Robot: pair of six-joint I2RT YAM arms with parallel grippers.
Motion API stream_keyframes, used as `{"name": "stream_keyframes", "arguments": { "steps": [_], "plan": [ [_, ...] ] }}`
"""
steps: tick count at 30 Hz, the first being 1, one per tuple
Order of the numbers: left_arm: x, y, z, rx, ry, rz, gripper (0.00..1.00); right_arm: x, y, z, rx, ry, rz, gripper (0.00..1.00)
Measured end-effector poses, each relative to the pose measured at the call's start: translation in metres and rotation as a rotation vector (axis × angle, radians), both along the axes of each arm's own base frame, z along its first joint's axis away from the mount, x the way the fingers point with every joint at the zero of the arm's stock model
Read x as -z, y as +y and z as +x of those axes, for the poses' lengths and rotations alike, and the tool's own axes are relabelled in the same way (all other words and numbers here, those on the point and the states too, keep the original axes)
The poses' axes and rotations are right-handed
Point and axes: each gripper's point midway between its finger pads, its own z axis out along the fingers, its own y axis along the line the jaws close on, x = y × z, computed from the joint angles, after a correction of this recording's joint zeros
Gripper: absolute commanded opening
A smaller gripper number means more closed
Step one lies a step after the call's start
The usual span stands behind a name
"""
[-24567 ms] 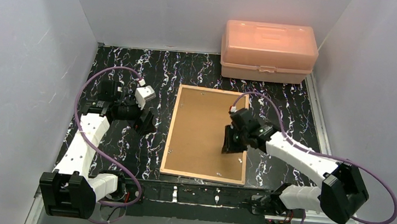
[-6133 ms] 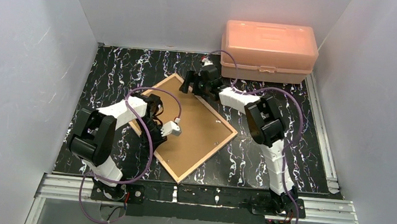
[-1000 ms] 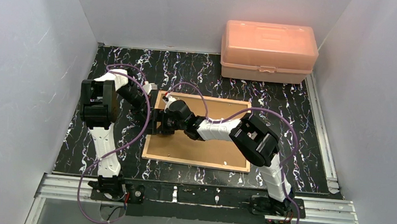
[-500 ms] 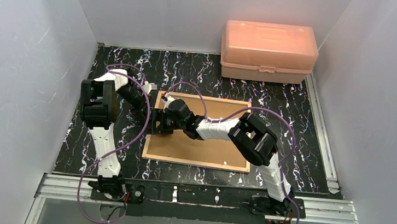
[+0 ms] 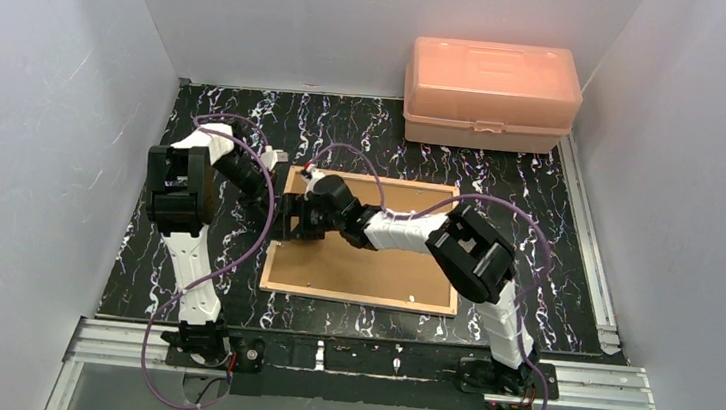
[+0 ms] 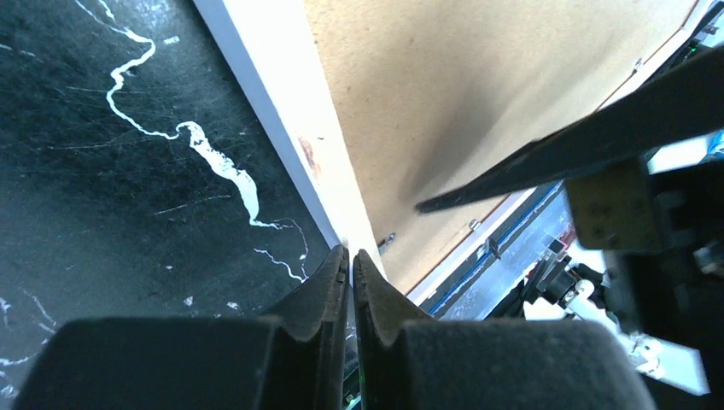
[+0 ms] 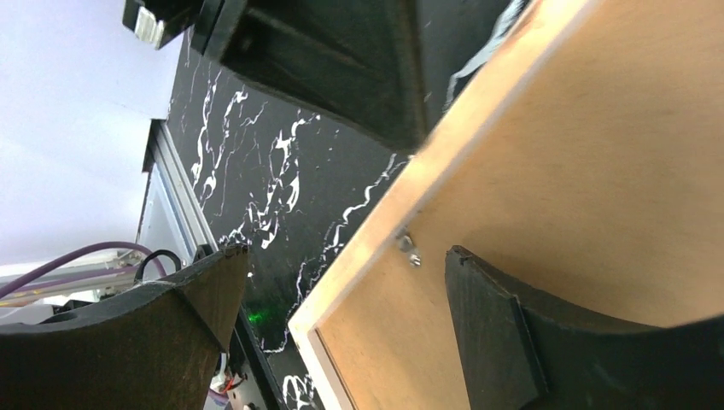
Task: Put the photo into the frame
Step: Install the photo frame at the center of the board, then adjust the photo frame at the center of the board.
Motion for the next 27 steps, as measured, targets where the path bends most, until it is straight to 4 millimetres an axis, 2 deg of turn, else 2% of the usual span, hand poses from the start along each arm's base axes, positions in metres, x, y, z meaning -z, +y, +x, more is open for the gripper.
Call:
{"name": "stream_keyframes", "arguments": {
  "steps": [3,5,7,9,11,12,14,18,23,27],
  "plan": [
    [-0.009,0.003,0.005,0.016,-0.022,-0.008,0.07,-0.016,-0.022,0.022,0.047,-0.033,-0.027,0.99],
    [-0.013,0.008,0.007,0.037,-0.048,-0.005,0.07,-0.039,-0.051,0.042,0.11,-0.072,-0.031,0.99],
    [-0.014,0.015,0.003,0.072,-0.071,0.011,0.07,-0.067,-0.094,0.064,0.204,-0.122,-0.031,0.99],
    [-0.011,0.023,-0.01,0.121,-0.091,0.04,0.06,-0.088,-0.138,0.079,0.301,-0.165,-0.035,0.99],
    [-0.006,0.029,-0.031,0.182,-0.093,0.075,0.05,-0.099,-0.197,0.095,0.448,-0.205,-0.075,0.99],
    [-0.003,0.031,-0.039,0.208,-0.092,0.088,0.05,-0.099,-0.217,0.098,0.499,-0.213,-0.099,0.99],
    [0.004,0.033,-0.059,0.27,-0.084,0.114,0.04,-0.088,-0.262,0.097,0.602,-0.221,-0.165,0.99],
    [0.017,0.031,-0.08,0.377,-0.081,0.147,0.03,-0.041,-0.33,0.073,0.715,-0.158,-0.331,0.99],
    [0.017,0.022,-0.095,0.493,-0.131,0.169,0.02,0.007,-0.385,0.049,0.799,-0.048,-0.451,0.99],
    [0.012,0.019,-0.095,0.532,-0.175,0.176,0.01,0.024,-0.404,0.043,0.833,0.007,-0.488,0.99]
  ]
}}
